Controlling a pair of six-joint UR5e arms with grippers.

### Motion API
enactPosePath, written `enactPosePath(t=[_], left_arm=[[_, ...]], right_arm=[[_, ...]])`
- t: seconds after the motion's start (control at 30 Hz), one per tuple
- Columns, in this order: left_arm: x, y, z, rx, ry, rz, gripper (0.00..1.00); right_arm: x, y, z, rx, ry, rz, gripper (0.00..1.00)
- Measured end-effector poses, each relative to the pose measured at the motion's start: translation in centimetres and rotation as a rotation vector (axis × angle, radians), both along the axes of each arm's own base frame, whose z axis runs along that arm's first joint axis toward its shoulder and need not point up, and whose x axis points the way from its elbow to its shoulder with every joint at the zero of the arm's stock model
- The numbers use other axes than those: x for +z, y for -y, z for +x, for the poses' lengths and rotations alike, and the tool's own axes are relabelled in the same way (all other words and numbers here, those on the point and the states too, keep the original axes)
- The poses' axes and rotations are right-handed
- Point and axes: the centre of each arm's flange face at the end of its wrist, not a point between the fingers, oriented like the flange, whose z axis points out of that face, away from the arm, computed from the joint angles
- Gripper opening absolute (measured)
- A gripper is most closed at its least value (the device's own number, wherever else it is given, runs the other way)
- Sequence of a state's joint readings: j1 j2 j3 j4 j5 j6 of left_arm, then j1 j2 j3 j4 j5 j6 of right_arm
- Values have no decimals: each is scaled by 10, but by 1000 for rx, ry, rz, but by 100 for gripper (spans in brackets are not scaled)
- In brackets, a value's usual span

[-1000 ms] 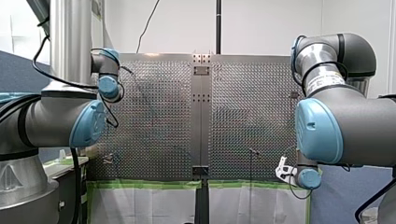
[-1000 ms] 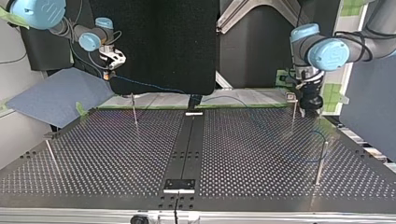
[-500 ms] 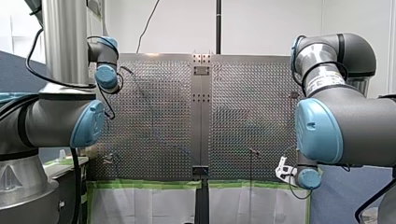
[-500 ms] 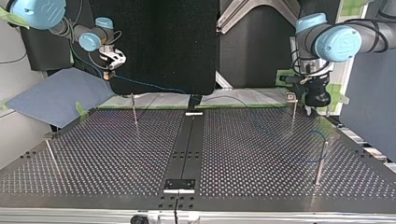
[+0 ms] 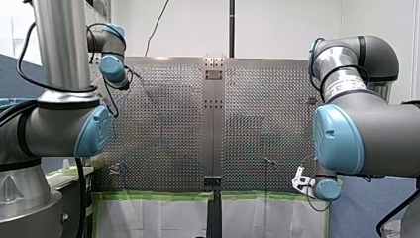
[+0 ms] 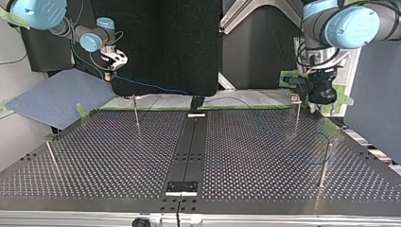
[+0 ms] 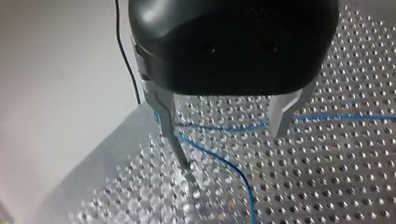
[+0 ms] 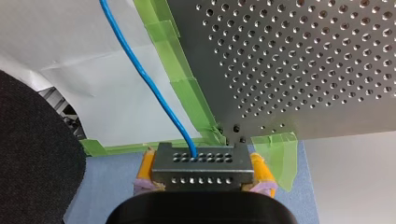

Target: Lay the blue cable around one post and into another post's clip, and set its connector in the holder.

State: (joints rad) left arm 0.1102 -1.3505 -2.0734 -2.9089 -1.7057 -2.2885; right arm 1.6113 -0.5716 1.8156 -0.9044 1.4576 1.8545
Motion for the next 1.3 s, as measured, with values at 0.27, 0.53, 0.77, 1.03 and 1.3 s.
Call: enactPosePath(t=[0.27, 0.53, 0.77, 1.03, 1.3], left_arm=[[47, 4, -12, 1, 43, 71, 100], [94, 11, -28, -6, 90, 137, 100], [115, 14, -25, -16, 62, 198, 100], [117, 21, -7, -47, -14, 258, 100], [134, 28, -1, -68, -55, 324, 100]], right_arm=[[0, 0, 0, 4, 3, 3, 0], [1, 1, 1, 9, 5, 2, 0], [1, 2, 1, 11, 6, 1, 0], [1, 1, 2, 15, 6, 6, 0], [1, 1, 2, 15, 7, 7, 0]])
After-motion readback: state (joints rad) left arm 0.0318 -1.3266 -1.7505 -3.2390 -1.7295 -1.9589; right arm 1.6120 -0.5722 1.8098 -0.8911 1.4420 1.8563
